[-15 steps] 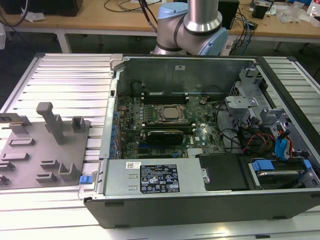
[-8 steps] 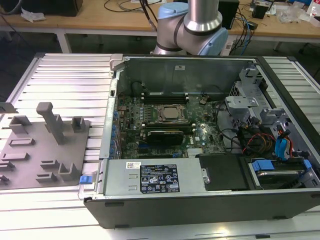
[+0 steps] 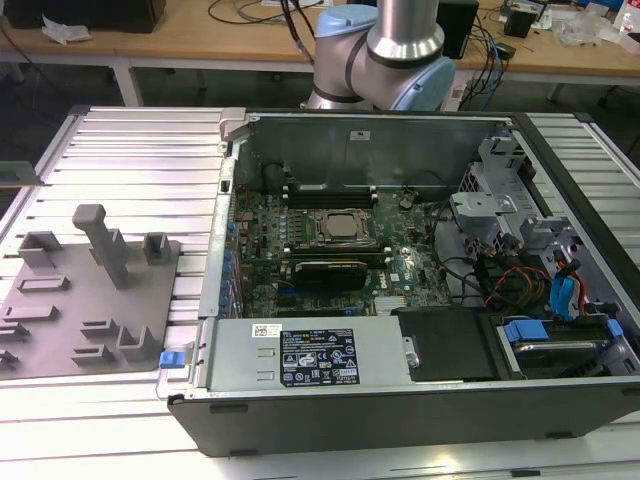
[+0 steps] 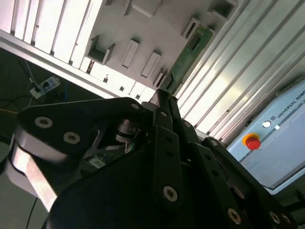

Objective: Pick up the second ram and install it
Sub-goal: 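Pick up the second ram and move it above second insertion slot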

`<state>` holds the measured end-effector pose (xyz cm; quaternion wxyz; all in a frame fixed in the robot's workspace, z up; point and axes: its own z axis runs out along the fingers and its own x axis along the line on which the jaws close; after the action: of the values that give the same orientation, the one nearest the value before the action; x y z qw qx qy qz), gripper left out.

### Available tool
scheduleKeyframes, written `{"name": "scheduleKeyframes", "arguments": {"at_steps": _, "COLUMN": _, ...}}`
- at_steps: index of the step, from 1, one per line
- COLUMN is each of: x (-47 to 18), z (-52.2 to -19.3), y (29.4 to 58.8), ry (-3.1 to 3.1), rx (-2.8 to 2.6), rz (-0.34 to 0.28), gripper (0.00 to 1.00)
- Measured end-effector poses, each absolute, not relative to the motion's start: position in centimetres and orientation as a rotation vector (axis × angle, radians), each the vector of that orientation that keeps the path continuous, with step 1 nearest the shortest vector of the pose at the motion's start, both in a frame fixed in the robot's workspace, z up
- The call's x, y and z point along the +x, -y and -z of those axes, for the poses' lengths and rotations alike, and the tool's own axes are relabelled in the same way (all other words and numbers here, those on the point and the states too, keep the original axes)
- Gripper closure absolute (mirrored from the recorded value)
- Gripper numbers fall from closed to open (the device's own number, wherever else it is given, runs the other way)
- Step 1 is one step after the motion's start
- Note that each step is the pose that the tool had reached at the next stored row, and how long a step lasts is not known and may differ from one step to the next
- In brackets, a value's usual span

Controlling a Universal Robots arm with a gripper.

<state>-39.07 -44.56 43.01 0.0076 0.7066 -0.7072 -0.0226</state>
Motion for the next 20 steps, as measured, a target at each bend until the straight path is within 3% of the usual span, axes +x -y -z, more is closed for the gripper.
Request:
{"name": "scheduleKeyframes", "arguments": {"at_steps": 2, "x": -39.0, "z": -44.3, "y": 44.4, "ry": 2.211, "rx": 2.209, "rz": 0.071, "gripper": 0.87}}
{"name": "scheduleKeyframes", "arguments": {"at_steps": 20, "x": -31.9, "z": -44.4, "y": 44.4, "ry": 2.208, "rx": 2.206, "rz": 0.077, "gripper": 0.87}}
